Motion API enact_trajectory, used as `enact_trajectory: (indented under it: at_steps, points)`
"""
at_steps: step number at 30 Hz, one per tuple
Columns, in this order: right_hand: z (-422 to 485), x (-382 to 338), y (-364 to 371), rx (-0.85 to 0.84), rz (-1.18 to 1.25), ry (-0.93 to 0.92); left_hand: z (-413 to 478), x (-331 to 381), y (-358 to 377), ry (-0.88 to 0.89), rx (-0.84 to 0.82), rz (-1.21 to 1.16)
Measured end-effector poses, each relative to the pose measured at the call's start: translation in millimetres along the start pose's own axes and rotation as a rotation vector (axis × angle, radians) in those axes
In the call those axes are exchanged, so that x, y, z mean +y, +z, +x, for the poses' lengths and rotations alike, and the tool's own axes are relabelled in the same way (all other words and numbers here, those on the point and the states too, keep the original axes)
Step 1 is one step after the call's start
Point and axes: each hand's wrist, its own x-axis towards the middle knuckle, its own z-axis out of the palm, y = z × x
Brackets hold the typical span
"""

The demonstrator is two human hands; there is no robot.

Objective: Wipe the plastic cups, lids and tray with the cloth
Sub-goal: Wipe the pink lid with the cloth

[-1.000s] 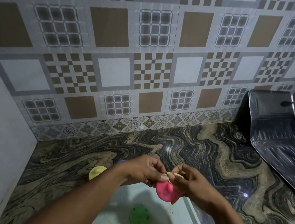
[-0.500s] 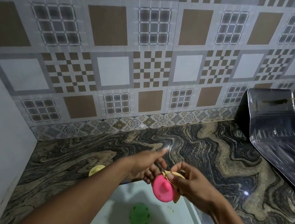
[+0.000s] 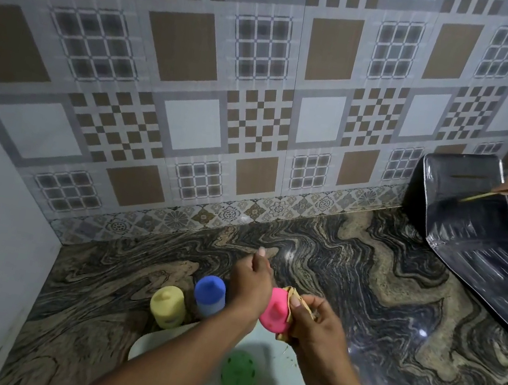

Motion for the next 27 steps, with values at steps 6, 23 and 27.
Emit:
enact_trajectory:
  at_steps: [6, 23, 27]
  points:
    - [12.3, -32.6, -9.3, -0.227, -0.270, 0.038, 10.3, 6.4, -15.8, -0.263, -0.533, 0.154]
    - [22.5, -44.4, 5.9, -0.112, -0.244, 0.020, 12.9, 16.7, 5.9, -0.015, -0.201, 0.127]
    - [16.1, -18.0, 27.3, 0.190, -0.100, -0.098, 2.0, 23.0, 13.6, 0.004, 0.329, -0.024]
